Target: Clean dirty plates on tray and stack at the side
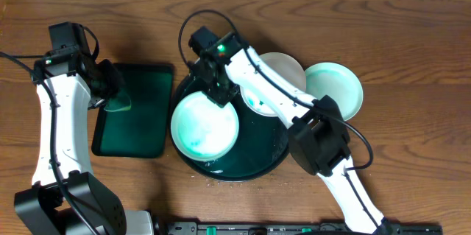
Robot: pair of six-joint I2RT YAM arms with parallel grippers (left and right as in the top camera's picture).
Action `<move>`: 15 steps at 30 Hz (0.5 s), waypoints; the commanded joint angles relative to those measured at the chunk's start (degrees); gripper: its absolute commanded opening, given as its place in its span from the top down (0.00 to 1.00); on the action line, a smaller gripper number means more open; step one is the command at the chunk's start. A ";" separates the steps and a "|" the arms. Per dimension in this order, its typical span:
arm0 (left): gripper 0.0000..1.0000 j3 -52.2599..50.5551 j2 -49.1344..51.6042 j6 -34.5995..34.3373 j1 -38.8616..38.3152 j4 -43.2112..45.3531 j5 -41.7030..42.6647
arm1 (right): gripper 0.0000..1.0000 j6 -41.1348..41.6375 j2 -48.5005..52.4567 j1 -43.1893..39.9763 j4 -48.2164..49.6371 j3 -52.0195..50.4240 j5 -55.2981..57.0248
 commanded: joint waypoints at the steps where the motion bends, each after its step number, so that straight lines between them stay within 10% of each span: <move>1: 0.93 -0.02 -0.13 -0.28 0.09 -0.07 -0.11 | 0.99 11.91 -0.50 -2.36 -2.19 1.18 -0.76; 15: 0.93 -0.66 -0.13 -5.46 -6.40 -5.53 3.04 | 0.99 24.02 -0.42 -4.04 10.38 -17.38 -7.13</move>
